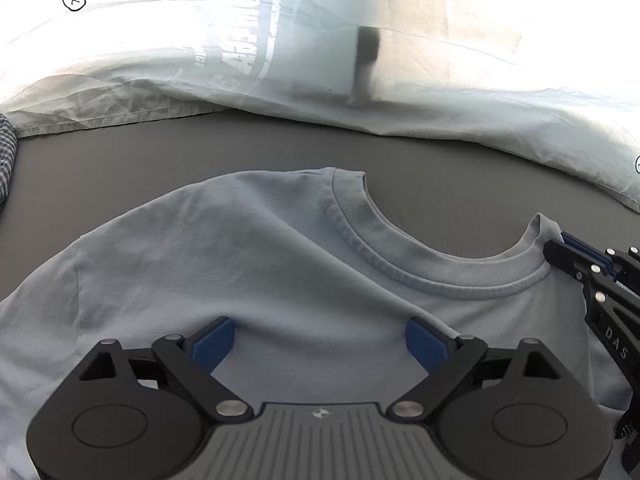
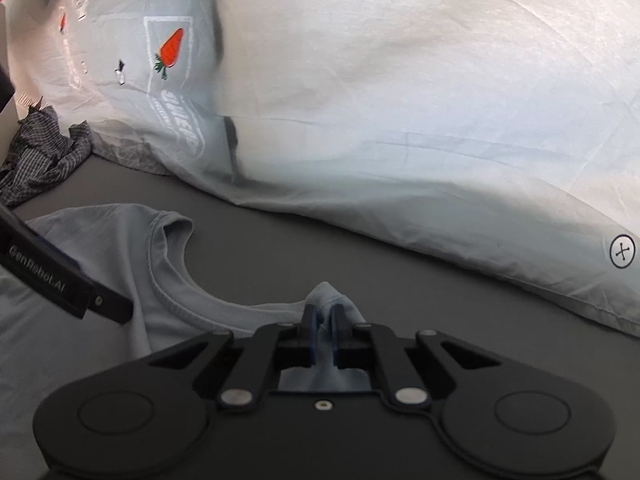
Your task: Fold clothes
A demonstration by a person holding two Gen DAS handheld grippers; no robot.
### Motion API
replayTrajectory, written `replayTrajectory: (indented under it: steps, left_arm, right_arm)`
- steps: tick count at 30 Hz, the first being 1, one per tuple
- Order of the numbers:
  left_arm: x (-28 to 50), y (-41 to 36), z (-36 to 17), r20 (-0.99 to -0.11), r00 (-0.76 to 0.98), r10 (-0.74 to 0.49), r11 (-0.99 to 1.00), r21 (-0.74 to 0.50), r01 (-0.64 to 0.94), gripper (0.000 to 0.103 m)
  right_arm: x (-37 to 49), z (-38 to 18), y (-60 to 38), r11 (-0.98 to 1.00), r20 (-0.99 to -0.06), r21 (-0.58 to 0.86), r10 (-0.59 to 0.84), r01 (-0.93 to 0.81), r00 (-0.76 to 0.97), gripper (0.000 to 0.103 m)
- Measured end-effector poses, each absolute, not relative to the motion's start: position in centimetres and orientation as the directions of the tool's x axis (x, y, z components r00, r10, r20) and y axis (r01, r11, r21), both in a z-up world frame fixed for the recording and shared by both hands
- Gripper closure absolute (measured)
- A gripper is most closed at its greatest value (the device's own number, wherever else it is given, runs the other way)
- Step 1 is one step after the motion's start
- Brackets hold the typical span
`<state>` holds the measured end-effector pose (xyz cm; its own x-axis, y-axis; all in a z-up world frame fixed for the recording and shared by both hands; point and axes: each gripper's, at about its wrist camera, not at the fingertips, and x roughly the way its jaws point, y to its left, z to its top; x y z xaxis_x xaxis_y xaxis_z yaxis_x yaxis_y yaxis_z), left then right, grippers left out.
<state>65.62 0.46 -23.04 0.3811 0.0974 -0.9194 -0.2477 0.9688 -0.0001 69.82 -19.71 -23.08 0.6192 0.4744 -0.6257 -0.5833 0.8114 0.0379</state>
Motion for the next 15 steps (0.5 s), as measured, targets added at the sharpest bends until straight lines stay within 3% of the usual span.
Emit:
replayTrajectory:
  steps: [11, 13, 15]
  left_arm:
    - [65.7, -0.1, -23.7, -0.914, 0.394, 0.097, 0.978, 0.013, -0.211, 0.000]
    - [65.7, -0.2, -23.6, -0.913, 0.395, 0.100, 0.976, 0.013, -0.216, 0.000]
    - [65.6, -0.3, -23.6, -0.915, 0.392, 0.100, 0.976, 0.015, -0.216, 0.000]
  right_arm:
    - [72.8, -22.9, -19.4, 0.886, -0.650, 0.019, 0.364, -0.464, 0.667, 0.096]
    - [72.9, -22.7, -19.4, 0.895, -0.661, 0.014, 0.343, -0.446, 0.667, 0.085]
    - [72.8, -22.2, -20.1, 0.906, -0.660, 0.040, 0.341, -0.422, 0.669, 0.080]
